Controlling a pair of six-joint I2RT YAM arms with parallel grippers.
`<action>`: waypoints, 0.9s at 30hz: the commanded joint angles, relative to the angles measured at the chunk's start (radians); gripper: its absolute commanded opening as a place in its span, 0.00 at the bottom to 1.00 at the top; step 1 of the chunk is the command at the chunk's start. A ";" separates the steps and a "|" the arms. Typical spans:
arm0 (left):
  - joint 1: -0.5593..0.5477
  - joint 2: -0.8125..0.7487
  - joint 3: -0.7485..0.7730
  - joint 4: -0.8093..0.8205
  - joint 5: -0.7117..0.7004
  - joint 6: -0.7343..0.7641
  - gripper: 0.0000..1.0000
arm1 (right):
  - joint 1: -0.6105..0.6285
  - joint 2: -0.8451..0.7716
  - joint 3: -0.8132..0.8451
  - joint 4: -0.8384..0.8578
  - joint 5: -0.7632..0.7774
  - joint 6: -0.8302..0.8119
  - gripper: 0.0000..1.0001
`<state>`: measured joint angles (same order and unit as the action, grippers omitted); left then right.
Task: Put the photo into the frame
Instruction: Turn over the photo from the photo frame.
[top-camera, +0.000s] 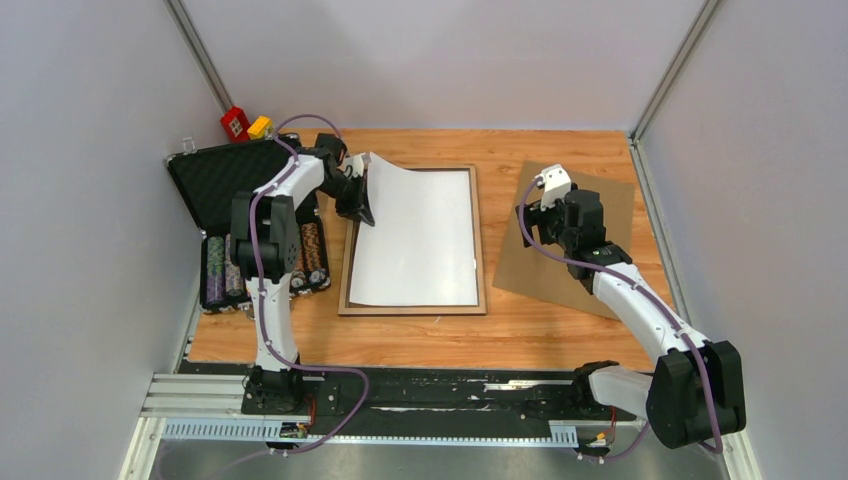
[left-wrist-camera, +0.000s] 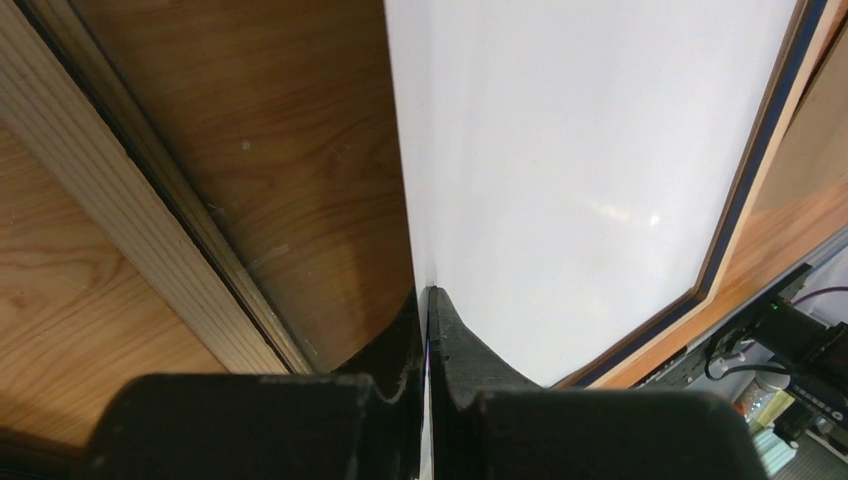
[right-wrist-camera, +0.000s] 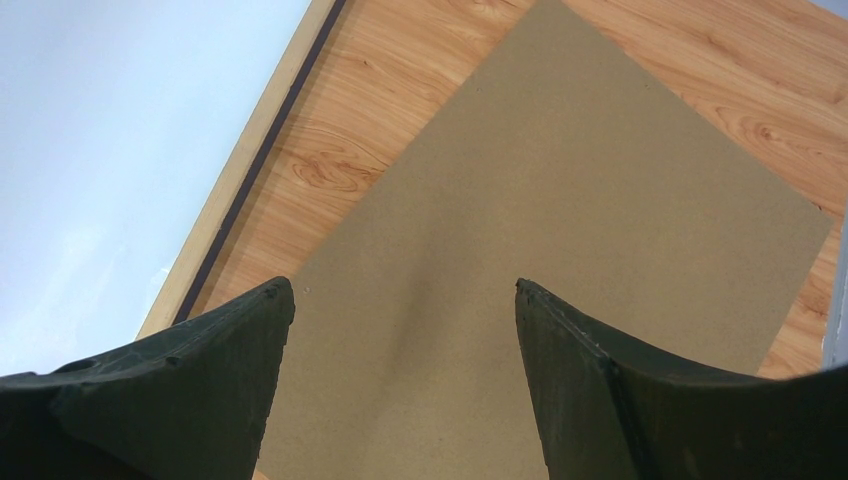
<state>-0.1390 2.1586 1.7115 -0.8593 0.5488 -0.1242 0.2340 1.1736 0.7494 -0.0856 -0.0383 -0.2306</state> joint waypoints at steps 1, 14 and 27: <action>-0.007 0.001 0.044 -0.013 -0.020 0.025 0.06 | -0.004 -0.020 0.002 0.027 -0.013 -0.001 0.83; -0.008 0.014 0.058 -0.021 -0.022 0.025 0.19 | -0.005 -0.019 0.002 0.024 -0.015 0.001 0.83; -0.010 0.008 0.068 -0.036 -0.063 0.018 0.37 | -0.004 -0.019 0.003 0.021 -0.025 0.002 0.83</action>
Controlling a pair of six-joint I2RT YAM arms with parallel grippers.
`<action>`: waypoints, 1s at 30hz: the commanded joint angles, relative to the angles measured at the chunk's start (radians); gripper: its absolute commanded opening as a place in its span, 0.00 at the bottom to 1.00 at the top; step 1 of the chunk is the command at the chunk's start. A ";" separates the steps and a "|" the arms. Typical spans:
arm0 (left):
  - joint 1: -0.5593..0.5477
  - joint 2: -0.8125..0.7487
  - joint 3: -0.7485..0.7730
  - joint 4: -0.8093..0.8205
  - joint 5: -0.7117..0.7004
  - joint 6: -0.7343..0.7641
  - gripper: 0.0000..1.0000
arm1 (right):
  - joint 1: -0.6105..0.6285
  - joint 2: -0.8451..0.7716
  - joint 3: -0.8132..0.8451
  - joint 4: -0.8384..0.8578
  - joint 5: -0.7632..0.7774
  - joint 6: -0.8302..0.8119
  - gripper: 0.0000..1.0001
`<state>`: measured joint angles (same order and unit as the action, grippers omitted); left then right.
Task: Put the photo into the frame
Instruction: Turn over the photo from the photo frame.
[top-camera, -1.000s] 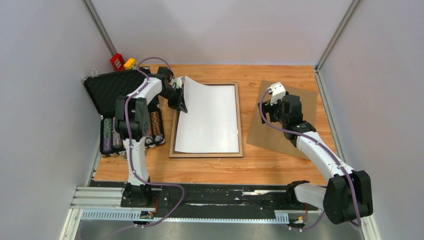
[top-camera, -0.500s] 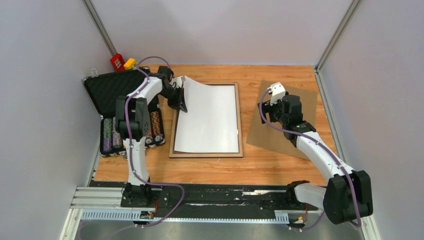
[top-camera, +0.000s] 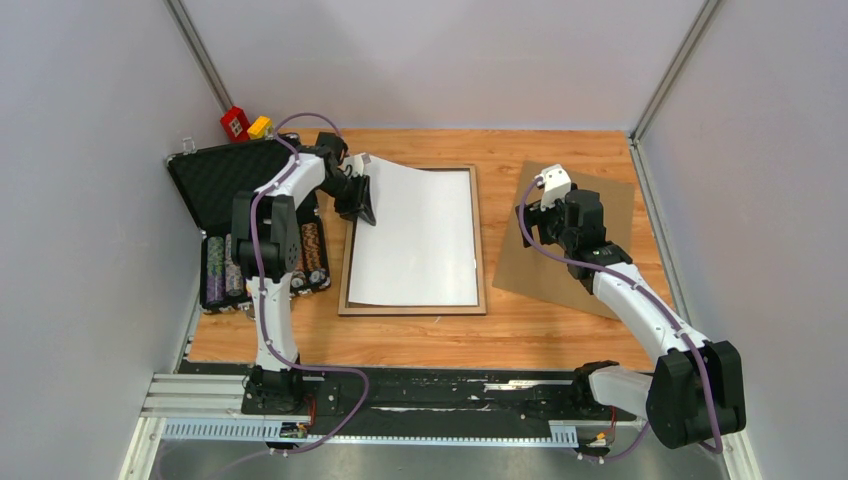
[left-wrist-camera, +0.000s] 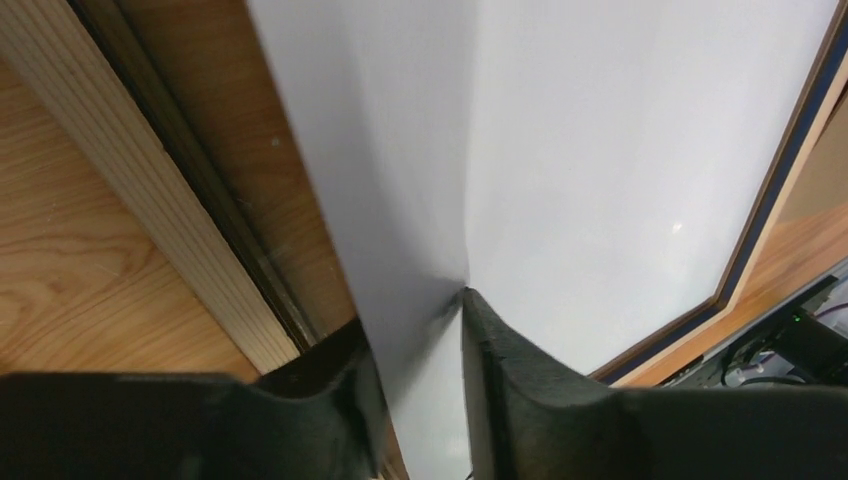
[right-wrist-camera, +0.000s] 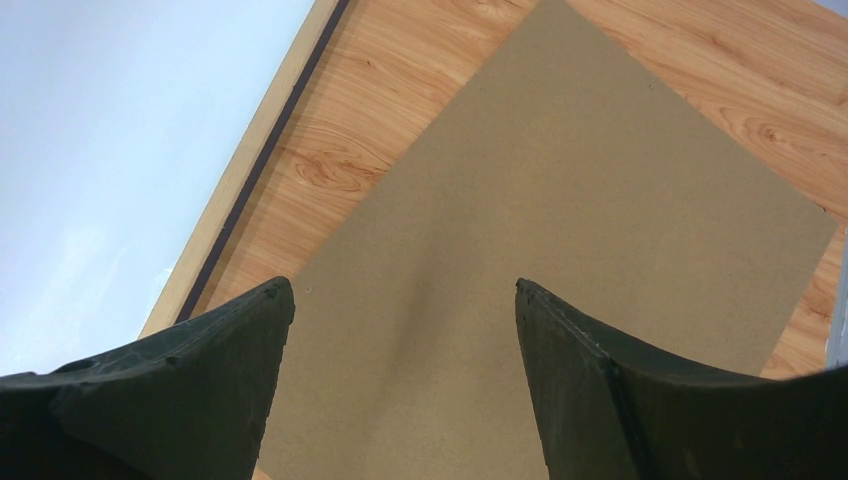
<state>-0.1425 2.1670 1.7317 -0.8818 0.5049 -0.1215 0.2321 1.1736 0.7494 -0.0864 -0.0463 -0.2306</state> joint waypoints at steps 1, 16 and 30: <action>-0.006 -0.001 0.049 -0.016 -0.029 0.015 0.43 | -0.003 -0.019 0.004 0.022 -0.018 0.003 0.83; -0.006 -0.047 0.034 -0.023 -0.131 0.008 0.68 | -0.004 -0.017 0.004 0.019 -0.021 0.004 0.83; -0.006 -0.157 -0.005 0.010 -0.223 0.012 0.86 | -0.004 -0.023 0.005 0.020 -0.016 0.005 0.83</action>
<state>-0.1501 2.1204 1.7397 -0.8963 0.3149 -0.1238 0.2321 1.1736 0.7494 -0.0887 -0.0544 -0.2302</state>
